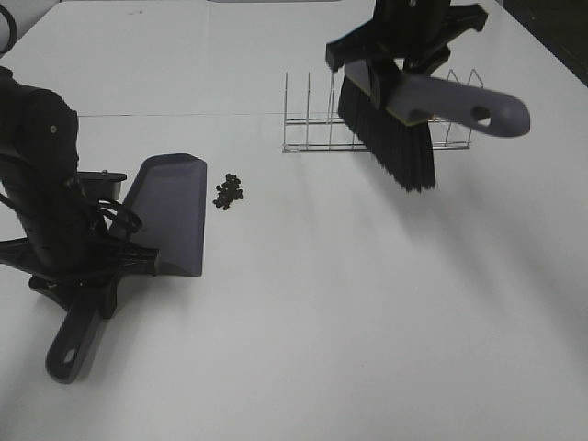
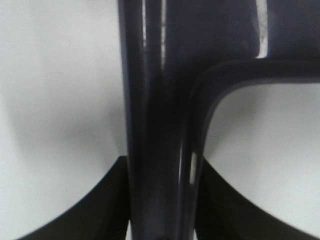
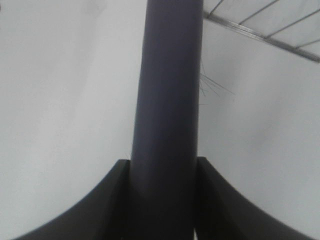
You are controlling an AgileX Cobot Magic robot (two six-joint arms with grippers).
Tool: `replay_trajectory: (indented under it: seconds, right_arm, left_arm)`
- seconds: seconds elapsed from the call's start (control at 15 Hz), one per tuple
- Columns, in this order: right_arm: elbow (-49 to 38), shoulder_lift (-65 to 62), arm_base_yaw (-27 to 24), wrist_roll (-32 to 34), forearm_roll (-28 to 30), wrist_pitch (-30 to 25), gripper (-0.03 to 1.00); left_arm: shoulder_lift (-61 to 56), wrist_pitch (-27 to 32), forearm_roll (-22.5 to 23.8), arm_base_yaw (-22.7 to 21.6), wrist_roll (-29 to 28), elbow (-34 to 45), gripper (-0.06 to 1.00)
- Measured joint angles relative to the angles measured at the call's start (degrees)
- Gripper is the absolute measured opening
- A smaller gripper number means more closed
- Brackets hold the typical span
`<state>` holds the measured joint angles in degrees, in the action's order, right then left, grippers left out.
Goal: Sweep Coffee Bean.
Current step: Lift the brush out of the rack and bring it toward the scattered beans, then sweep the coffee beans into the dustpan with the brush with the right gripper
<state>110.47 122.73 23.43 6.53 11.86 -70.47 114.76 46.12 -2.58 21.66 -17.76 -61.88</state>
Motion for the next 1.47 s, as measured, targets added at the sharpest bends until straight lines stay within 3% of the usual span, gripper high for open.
replay_trajectory:
  seconds: [0.27, 0.67, 1.2, 1.47]
  right_arm:
    - [-9.9, 0.3, 5.6, 8.4, 3.4, 8.3, 0.28]
    - [-9.3, 6.6, 8.3, 10.8, 5.0, 13.9, 0.28]
    - [5.0, 16.8, 15.9, 7.2, 1.6, 8.8, 0.28]
    - [13.1, 20.1, 20.5, 5.1, -3.4, 6.8, 0.28]
  left_arm:
    - [0.8, -0.7, -0.4, 0.0, 1.1, -0.1, 0.32]
    - [1.0, -1.1, -0.7, 0.0, 1.4, -0.3, 0.32]
    - [1.1, -1.9, -1.8, 0.0, 1.5, -0.3, 0.32]
    - [1.1, -1.9, -1.9, 0.0, 1.5, -0.3, 0.32]
